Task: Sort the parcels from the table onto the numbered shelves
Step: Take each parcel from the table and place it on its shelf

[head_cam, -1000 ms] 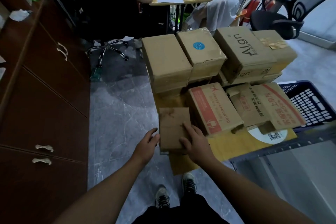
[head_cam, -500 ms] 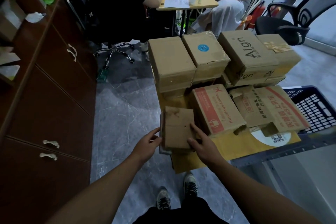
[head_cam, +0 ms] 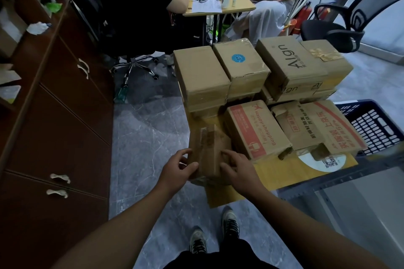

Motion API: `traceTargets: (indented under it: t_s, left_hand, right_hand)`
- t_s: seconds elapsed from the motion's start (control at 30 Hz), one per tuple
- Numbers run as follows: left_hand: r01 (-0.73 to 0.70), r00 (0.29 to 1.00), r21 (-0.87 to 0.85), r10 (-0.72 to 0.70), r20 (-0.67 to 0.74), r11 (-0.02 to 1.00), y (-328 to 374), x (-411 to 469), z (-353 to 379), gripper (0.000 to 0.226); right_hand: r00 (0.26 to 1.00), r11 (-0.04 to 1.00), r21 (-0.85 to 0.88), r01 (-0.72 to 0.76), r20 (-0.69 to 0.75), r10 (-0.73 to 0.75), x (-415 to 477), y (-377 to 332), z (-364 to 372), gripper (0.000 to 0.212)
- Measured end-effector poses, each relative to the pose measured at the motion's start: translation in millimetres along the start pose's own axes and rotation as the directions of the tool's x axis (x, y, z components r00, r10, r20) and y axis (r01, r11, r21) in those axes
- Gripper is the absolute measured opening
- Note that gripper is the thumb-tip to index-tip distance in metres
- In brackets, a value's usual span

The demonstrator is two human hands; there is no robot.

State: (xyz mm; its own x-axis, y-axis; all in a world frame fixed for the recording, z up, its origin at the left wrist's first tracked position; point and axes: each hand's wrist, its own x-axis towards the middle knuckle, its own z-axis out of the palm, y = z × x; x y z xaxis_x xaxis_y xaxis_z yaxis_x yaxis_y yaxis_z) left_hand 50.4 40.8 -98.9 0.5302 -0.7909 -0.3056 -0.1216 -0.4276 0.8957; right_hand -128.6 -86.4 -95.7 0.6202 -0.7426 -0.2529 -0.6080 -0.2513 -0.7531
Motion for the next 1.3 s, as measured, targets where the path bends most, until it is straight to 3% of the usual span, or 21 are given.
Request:
traceTargets:
  t_s: [0.1,0.2,0.3,0.5,0.67,0.9,1.03,1.17,1.3]
  left_hand:
    - [-0.048,0.999,0.06,0.048,-0.014,0.997,3.3,-2.9,3.3,0.036]
    - [-0.088,0.995,0.073,0.092,-0.043,0.993,6.1,-4.4,7.7,0.036]
    - [-0.098,0.993,0.097,0.104,-0.063,0.99,4.7,-2.5,10.0,0.038]
    - [-0.051,0.999,0.11,0.052,-0.008,0.993,-5.8,3.5,12.3,0.045]
    - [0.012,0.998,0.061,-0.016,0.066,0.998,-10.5,7.2,17.4,0.046]
    - [0.118,0.983,-0.057,-0.109,0.147,0.991,-13.9,3.2,15.3,0.046]
    - [0.121,0.974,-0.097,-0.1,0.201,0.988,-10.4,-2.2,16.2,0.046]
    - [0.066,0.991,-0.084,-0.055,0.124,0.994,-9.4,-3.9,14.6,0.046]
    - [0.02,0.997,-0.051,-0.016,0.072,0.998,-13.0,-4.1,11.5,0.043]
  right_hand:
    - [0.999,0.98,0.197,-0.023,-0.032,0.029,-0.9,-7.4,2.9,0.051]
    - [0.997,0.985,0.174,0.011,-0.08,0.003,-3.0,-5.2,6.0,0.06]
    - [0.994,0.993,0.118,0.003,-0.108,0.01,-5.5,4.0,7.7,0.056]
    - [0.997,0.962,0.27,-0.044,-0.051,0.06,-11.8,15.4,-5.0,0.044]
    - [0.992,0.837,0.532,-0.128,0.055,0.116,-15.8,14.1,-1.3,0.047]
    - [0.969,0.668,0.703,-0.243,0.141,0.204,-22.4,11.9,-3.3,0.039]
    - [0.972,0.758,0.609,-0.232,0.125,0.197,-28.7,12.8,-2.1,0.042]
    - [0.992,0.964,0.241,-0.109,-0.042,0.122,-23.0,17.6,-5.7,0.045]
    - [0.985,0.988,0.101,-0.12,-0.112,0.131,-19.6,7.1,-5.3,0.042]
